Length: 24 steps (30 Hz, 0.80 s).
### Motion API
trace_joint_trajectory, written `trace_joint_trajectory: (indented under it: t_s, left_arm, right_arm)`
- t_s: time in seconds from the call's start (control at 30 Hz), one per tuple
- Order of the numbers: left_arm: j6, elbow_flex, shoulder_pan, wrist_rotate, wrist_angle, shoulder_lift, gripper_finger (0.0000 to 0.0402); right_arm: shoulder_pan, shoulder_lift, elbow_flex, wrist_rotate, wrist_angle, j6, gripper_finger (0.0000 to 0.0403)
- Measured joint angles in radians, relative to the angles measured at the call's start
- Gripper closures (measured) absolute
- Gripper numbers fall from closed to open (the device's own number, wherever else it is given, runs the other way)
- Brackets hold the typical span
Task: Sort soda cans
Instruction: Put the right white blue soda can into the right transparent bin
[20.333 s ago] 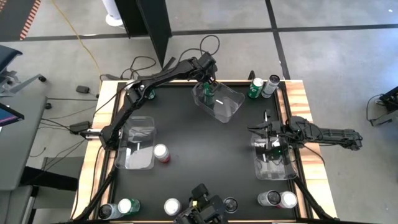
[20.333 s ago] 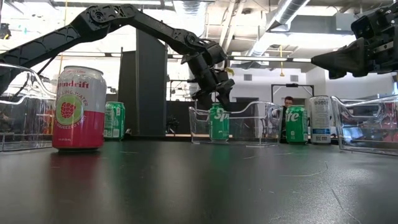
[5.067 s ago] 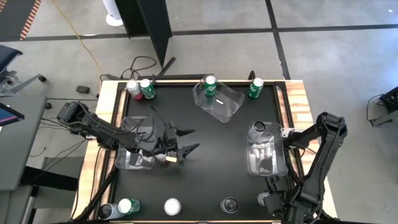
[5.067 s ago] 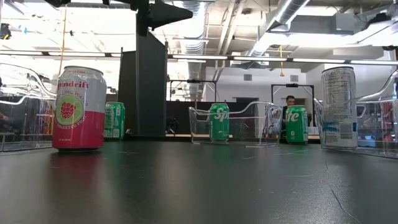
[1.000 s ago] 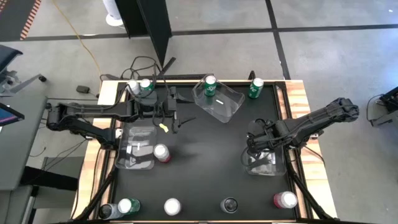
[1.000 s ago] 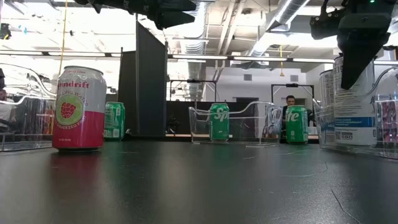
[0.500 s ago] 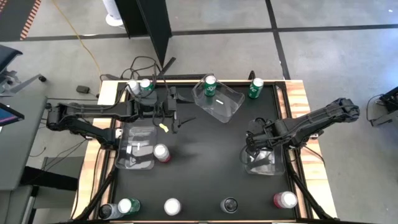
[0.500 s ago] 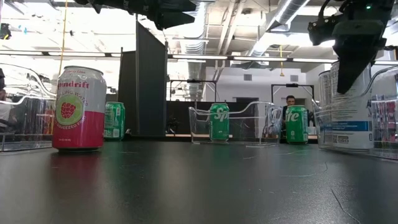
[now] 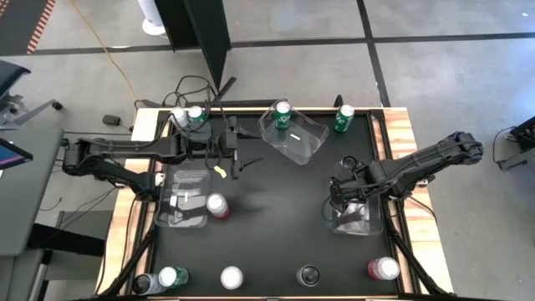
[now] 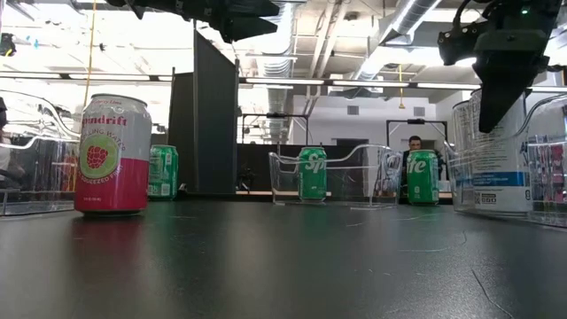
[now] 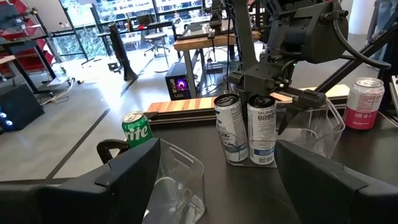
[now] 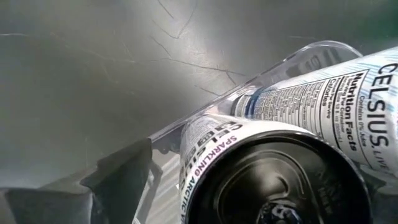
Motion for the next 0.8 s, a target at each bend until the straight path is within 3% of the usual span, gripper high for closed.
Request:
trace_joint_trajectory:
  t_s: [0.8]
  left_arm:
    - [0.0, 0.0, 0.0, 0.017, -0.002, 0.0, 0.0093]
  right_arm:
    - [0.011, 0.0, 0.0, 0.011, -0.039, 0.199, 0.0003]
